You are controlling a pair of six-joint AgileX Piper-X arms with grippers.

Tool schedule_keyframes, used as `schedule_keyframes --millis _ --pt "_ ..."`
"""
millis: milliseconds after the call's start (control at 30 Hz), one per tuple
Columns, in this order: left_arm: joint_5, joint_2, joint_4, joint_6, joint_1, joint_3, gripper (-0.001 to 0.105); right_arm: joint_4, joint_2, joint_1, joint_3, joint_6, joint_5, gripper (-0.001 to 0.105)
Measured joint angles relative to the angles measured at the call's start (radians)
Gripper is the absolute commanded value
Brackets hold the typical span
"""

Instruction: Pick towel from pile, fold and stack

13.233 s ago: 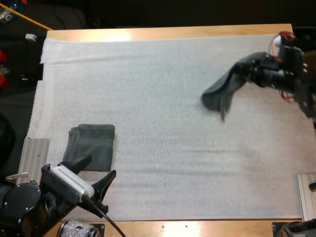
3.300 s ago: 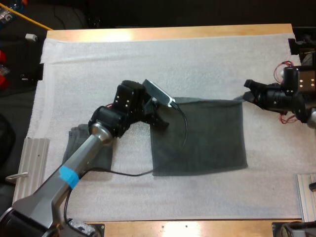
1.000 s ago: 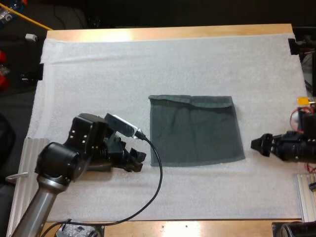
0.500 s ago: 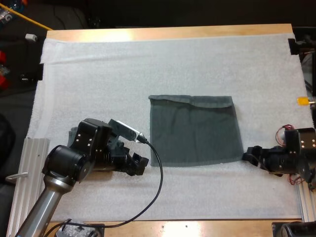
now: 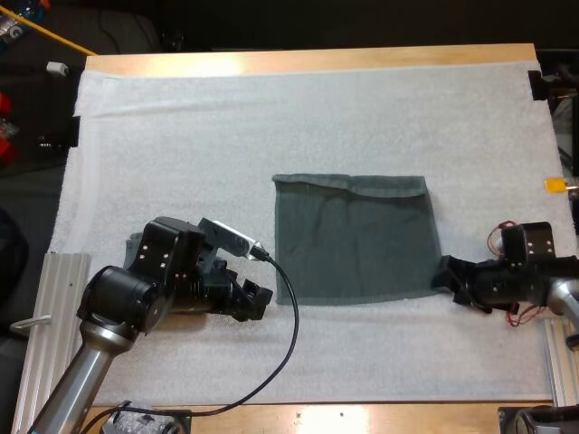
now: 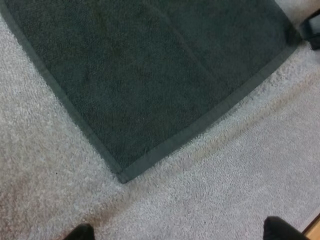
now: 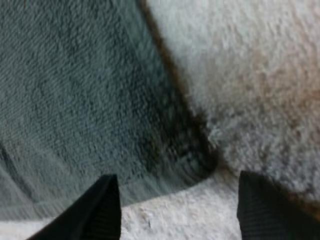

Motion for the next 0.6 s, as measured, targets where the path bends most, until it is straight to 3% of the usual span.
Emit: schedule_keyframes --millis 167,233,500,600 --pt "0.000 0.000 0.000 0.000 0.000 0.000 0.065 -0.032 0.037 0.000 0.000 0.029 -0.007 0.040" --pt "0.000 0.000 0.000 0.000 0.000 0.000 0.065 -0.038 0.053 0.000 0.000 0.030 -0.008 0.028" --pt "0.000 0.000 0.000 0.000 0.000 0.000 0.065 -0.051 0.071 0.000 0.000 0.030 -0.008 0.000" --pt "0.000 0.000 -0.002 0.000 0.000 0.000 0.065 -0.059 0.070 0.000 0.000 0.030 -0.008 0.000"
